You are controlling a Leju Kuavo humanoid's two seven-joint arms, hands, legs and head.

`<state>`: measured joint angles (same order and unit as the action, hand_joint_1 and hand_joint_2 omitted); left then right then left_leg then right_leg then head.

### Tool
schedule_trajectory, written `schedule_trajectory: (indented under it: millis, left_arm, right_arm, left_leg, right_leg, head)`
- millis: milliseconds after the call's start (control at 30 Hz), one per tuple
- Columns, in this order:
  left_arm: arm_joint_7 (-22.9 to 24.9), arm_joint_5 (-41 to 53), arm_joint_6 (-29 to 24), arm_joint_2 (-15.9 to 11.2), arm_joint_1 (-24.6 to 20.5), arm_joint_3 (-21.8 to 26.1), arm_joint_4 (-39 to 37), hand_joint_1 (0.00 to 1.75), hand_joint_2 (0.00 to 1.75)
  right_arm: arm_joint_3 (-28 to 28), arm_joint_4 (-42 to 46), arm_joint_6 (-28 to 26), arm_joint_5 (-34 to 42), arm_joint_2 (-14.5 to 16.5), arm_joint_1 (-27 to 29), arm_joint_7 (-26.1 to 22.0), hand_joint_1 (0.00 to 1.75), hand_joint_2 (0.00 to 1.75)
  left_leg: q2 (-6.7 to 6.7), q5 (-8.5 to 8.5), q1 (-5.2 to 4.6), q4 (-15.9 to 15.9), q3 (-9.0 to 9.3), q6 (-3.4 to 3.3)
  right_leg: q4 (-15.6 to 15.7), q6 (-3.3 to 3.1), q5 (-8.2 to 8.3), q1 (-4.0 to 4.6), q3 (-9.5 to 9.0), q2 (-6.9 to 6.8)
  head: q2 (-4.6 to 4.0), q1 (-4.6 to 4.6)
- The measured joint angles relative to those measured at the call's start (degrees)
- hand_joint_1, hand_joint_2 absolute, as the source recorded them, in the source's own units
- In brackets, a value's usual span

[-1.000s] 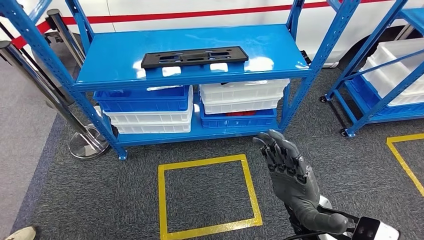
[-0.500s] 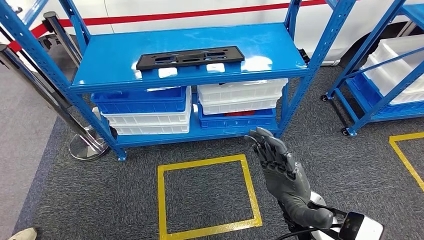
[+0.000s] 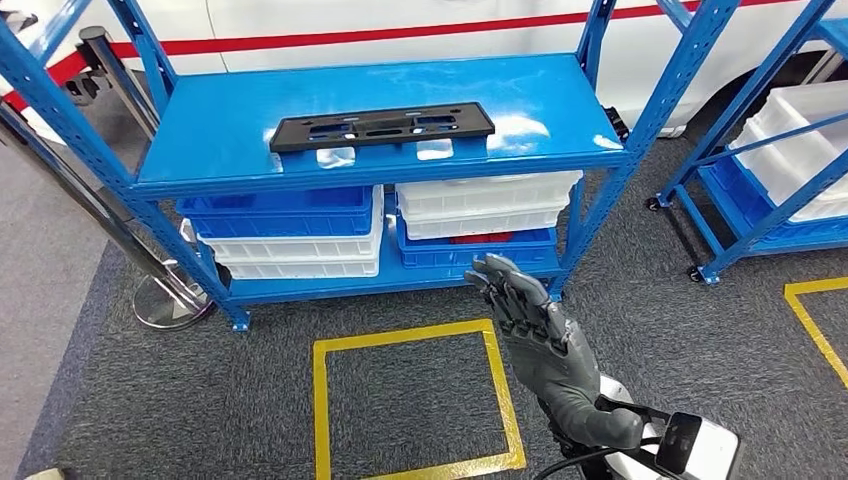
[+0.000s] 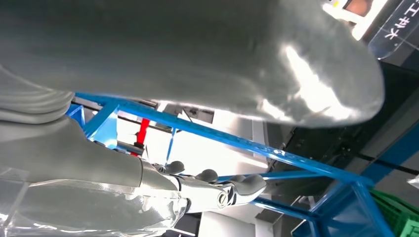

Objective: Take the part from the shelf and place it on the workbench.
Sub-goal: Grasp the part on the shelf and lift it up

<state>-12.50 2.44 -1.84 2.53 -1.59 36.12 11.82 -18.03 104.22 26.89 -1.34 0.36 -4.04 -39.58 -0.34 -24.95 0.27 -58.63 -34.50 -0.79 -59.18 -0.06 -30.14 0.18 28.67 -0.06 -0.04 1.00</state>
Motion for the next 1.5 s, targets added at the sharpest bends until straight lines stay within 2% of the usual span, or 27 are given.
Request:
schedule_trajectory:
  millis: [67, 167, 200, 233, 267, 333, 400, 500, 567, 633, 700, 733, 767, 833, 900, 967, 1033, 1067, 1100, 1200, 1233, 1267, 1300, 1367, 1400, 1433, 1500]
  left_arm:
    - [0.01, 0.08, -0.14, 0.01, 0.02, 0.16, 0.00, 0.00, 0.00]
    - [0.03, 0.32, -0.34, 0.01, -0.01, 0.46, 0.00, 0.00, 0.00]
    - [0.04, 0.38, -0.38, 0.01, 0.00, 0.50, 0.00, 0.00, 0.00]
    - [0.07, 0.44, -0.42, 0.01, 0.03, 0.52, 0.00, 0.00, 0.00]
    - [0.10, 0.46, -0.44, 0.01, 0.06, 0.52, 0.00, 0.00, 0.00]
    - [0.15, 0.49, -0.48, 0.02, 0.10, 0.54, 0.00, 0.00, 0.00]
    - [0.16, 0.51, -0.52, 0.03, 0.00, 0.55, 0.01, 0.00, 0.00]
    - [0.16, 0.51, -0.54, 0.02, -0.14, 0.56, 0.03, 0.00, 0.00]
    - [0.13, 0.51, -0.54, 0.03, -0.28, 0.59, 0.04, 0.00, 0.00]
    - [0.10, 0.52, -0.45, 0.07, -0.35, 0.63, 0.04, 0.00, 0.00]
    - [0.10, 0.52, -0.37, 0.10, -0.20, 0.74, 0.04, 0.00, 0.00]
    - [0.07, 0.52, -0.33, 0.11, -0.09, 0.80, 0.04, 0.00, 0.00]
    - [0.01, 0.52, -0.28, 0.11, 0.00, 0.88, 0.04, 0.00, 0.00]
    - [-0.15, 0.53, -0.16, 0.10, 0.11, 1.02, 0.04, 0.00, 0.00]
    - [-0.27, 0.55, -0.05, 0.04, 0.14, 1.23, 0.05, 0.00, 0.00]
    - [-0.36, 0.56, 0.03, 0.02, 0.16, 1.38, 0.09, 0.00, 0.00]
    - [-0.43, 0.56, 0.04, 0.07, 0.23, 1.44, 0.11, 0.00, 0.00]
    - [-0.47, 0.55, 0.03, 0.07, 0.25, 1.47, 0.11, 0.00, 0.00]
    - [-0.52, 0.55, 0.03, 0.08, 0.23, 1.51, 0.11, 0.00, 0.00]
    - [-0.78, 0.55, 0.03, 0.07, 0.15, 1.76, 0.11, 0.00, 0.00]
    - [-0.86, 0.55, 0.03, 0.07, 0.16, 1.84, 0.11, 0.00, 0.00]
    - [-0.92, 0.56, 0.03, 0.08, 0.23, 1.90, 0.11, 0.00, 0.00]
    - [-0.96, 0.57, 0.03, 0.09, 0.30, 1.93, 0.11, 0.00, 0.00]
    - [-1.03, 0.61, 0.04, 0.11, 0.33, 1.98, 0.11, 0.00, 0.00]
    - [-1.06, 0.64, 0.05, 0.11, 0.26, 2.02, 0.11, 0.00, 0.00]
    - [-1.10, 0.68, 0.07, 0.11, 0.14, 2.04, 0.11, 0.00, 0.00]
    - [-1.21, 0.76, 0.13, 0.10, -0.01, 2.11, 0.13, 0.00, 0.00]
  right_arm:
    - [-0.19, -0.02, -0.07, 0.17, -0.09, -0.28, -0.01, 0.00, 0.00]
    - [-0.35, -0.17, -0.21, 0.31, -0.30, -0.52, 0.02, 0.00, 0.00]
    - [-0.39, -0.22, -0.21, 0.33, -0.36, -0.51, 0.03, 0.00, 0.00]
    - [-0.43, -0.26, -0.21, 0.34, -0.38, -0.52, 0.03, 0.00, 0.00]
    - [-0.47, -0.27, -0.21, 0.35, -0.40, -0.54, 0.04, 0.00, 0.00]
    - [-0.51, -0.29, -0.21, 0.35, -0.43, -0.59, 0.04, 0.00, 0.00]
    - [-0.57, -0.37, -0.21, 0.37, -0.48, -0.70, 0.06, 0.00, 0.00]
    - [-0.77, -0.51, -0.13, 0.43, -0.55, -0.99, 0.07, 0.00, 0.00]
    - [-1.00, -0.61, -0.03, 0.49, -0.58, -1.31, 0.05, 0.00, 0.00]
    - [-1.23, -0.78, 0.04, 0.54, -0.60, -1.58, 0.09, 0.00, 0.00]
    - [-1.41, -1.10, 0.08, 0.59, -0.62, -1.68, 0.15, 0.00, 0.00]
    - [-1.47, -1.27, 0.09, 0.65, -0.64, -1.71, 0.15, 0.00, 0.00]
    - [-1.53, -1.46, 0.11, 0.75, -0.66, -1.78, 0.15, 0.00, 0.00]
    - [-1.69, -1.74, 0.12, 1.02, -0.68, -2.03, 0.09, 0.00, 0.00]
    - [-1.81, -2.05, 0.12, 1.18, -0.74, -2.27, 0.03, 0.00, 0.00]
    - [-1.87, -2.40, 0.12, 1.24, -0.84, -2.37, 0.01, 0.00, 0.00]
    - [-1.91, -2.60, 0.12, 1.35, -0.94, -2.47, -0.04, 0.00, 0.00]
    - [-1.92, -2.67, 0.11, 1.46, -1.01, -2.60, -0.08, 0.00, 0.00]
    - [-1.93, -2.77, 0.11, 1.58, -1.09, -2.75, -0.10, 0.00, 0.00]
    - [-1.96, -3.26, 0.10, 1.84, -1.44, -2.93, -0.12, 0.00, 0.00]
    - [-1.96, -3.43, 0.07, 1.85, -1.53, -2.91, -0.11, 0.00, 0.00]
    - [-1.97, -3.56, 0.02, 1.86, -1.58, -2.91, -0.11, 0.00, 0.00]
    - [-1.97, -3.64, -0.05, 1.86, -1.63, -2.92, -0.11, 0.00, 0.00]
    - [-1.97, -3.73, -0.19, 1.83, -1.75, -2.92, -0.11, 0.00, 0.00]
    - [-1.99, -3.80, -0.23, 1.78, -1.81, -2.93, -0.10, 0.00, 0.00]
    - [-2.02, -3.87, -0.28, 1.73, -1.87, -2.93, -0.09, 0.00, 0.00]
    - [-2.06, -3.97, -0.37, 1.67, -1.96, -2.98, -0.13, 0.00, 0.00]
  left_leg:
    - [-0.03, -0.29, 0.27, 0.69, 1.18, -0.56]
    - [-0.06, -1.12, 0.36, 1.06, 2.39, -0.90]
    - [-0.12, -1.51, 0.37, 1.06, 2.83, -0.85]
    - [-0.18, -1.95, 0.39, 1.06, 3.39, -0.74]
    - [-0.22, -2.46, 0.43, 1.06, 4.09, -0.57]
    - [-0.27, -3.51, 0.49, 1.03, 5.50, -0.06]
    - [-0.32, -4.34, 0.43, 1.01, 6.13, 0.67]
    - [-0.21, -4.97, 0.40, 0.51, 6.76, 1.79]
    - [-0.06, -6.11, 0.54, -2.27, 5.93, 2.18]
    - [0.00, -8.60, 0.61, -8.62, 2.24, 2.30]
    - [0.00, -10.62, 0.61, -14.40, -2.17, 2.33]
    - [0.00, -10.13, 0.58, -14.78, -3.29, 2.22]
    - [0.00, -8.61, 0.53, -13.55, -3.66, 2.00]
    - [0.01, -3.19, 0.23, -6.82, -2.28, 1.19]
    - [0.10, -0.31, -0.35, -2.02, -1.19, 0.44]
    - [0.14, -0.26, -0.84, -0.70, -0.81, -0.12]
    - [0.06, -0.09, -0.69, 0.49, 0.53, -0.65]
    - [0.06, -0.19, -0.50, 0.98, 1.35, -0.89]
    - [0.04, -0.35, -0.33, 1.33, 2.16, -1.06]
    - [-0.05, -1.46, -0.13, 1.54, 3.58, -1.22]
    - [-0.10, -2.03, -0.05, 1.54, 4.19, -1.10]
    - [-0.14, -2.67, 0.06, 1.54, 4.95, -0.91]
    - [-0.17, -3.39, 0.19, 1.54, 5.86, -0.67]
    - [-0.18, -4.87, 0.36, 1.44, 7.49, -0.08]
    - [-0.22, -5.50, 0.37, 1.45, 7.97, 0.29]
    - [-0.22, -6.02, 0.35, 1.65, 8.35, 0.71]
    - [-0.20, -6.07, 0.34, 1.62, 8.95, 1.58]
  right_leg:
    - [-3.67, 0.67, -0.85, -0.15, 1.90, 0.04]
    - [-13.43, 1.48, -4.35, -0.70, 8.80, 0.05]
    - [-15.03, 1.60, -4.59, -0.87, 10.58, 0.05]
    - [-14.74, 1.70, -3.61, -1.02, 11.42, 0.04]
    - [-12.52, 1.74, -1.38, -1.13, 11.28, 0.03]
    - [-5.15, 1.58, 4.18, -1.16, 9.29, 0.02]
    - [-0.83, 0.91, 5.90, -0.87, 8.07, 0.01]
    - [-0.16, -0.49, 5.58, -0.65, 7.30, 0.12]
    - [0.14, -1.33, 5.12, -0.70, 6.18, 0.14]
    - [0.28, -1.90, 4.48, -0.55, 5.41, 0.07]
    - [0.27, -2.17, 3.69, -0.21, 4.67, 0.11]
    - [0.27, -2.24, 3.23, -0.02, 4.12, 0.18]
    - [0.27, -2.27, 2.71, 0.16, 3.42, 0.26]
    - [0.29, -2.22, 1.61, 0.42, 1.95, 0.31]
    - [0.35, -1.87, 0.71, 0.47, 1.03, 0.23]
    - [0.40, -1.14, 0.33, 0.26, 0.55, 0.19]
    - [-0.40, -0.44, 0.23, 0.12, 0.31, 0.21]
    - [-1.84, -0.11, 0.13, 0.11, 0.78, 0.21]
    - [-4.15, 0.24, -0.34, 0.00, 2.10, 0.21]
    - [-12.71, 1.36, -3.40, -0.69, 8.88, 0.20]
    - [-13.71, 1.59, -4.17, -0.92, 10.60, 0.18]
    - [-13.10, 1.74, -4.00, -1.10, 11.50, 0.15]
    - [-10.99, 1.82, -2.58, -1.25, 11.65, 0.12]
    - [-4.43, 1.75, 3.57, -1.37, 10.56, 0.03]
    - [-2.03, 1.47, 5.96, -1.25, 10.10, 0.01]
    - [-0.65, 1.10, 7.53, -1.09, 9.85, 0.03]
    - [-0.04, 0.07, 7.39, -0.87, 9.31, 0.22]
  head:
    - [0.00, -0.11]
    - [-0.01, -0.22]
    - [-0.01, -0.22]
    - [-0.01, -0.22]
    - [0.00, -0.22]
    - [0.00, -0.24]
    - [0.00, -0.25]
    - [0.00, -0.19]
    - [0.00, -0.13]
    - [0.00, -0.05]
    - [0.00, -0.02]
    - [0.00, -0.03]
    - [0.00, -0.02]
    - [0.00, -0.04]
    - [0.00, -0.17]
    - [0.00, -0.27]
    - [0.00, -0.26]
    - [0.00, -0.34]
    - [0.00, -0.44]
    - [0.00, -0.62]
    - [0.00, -0.63]
    - [0.00, -0.64]
    - [0.00, -0.64]
    - [0.00, -0.67]
    - [0.00, -0.71]
    - [0.00, -0.72]
    - [0.00, -0.72]
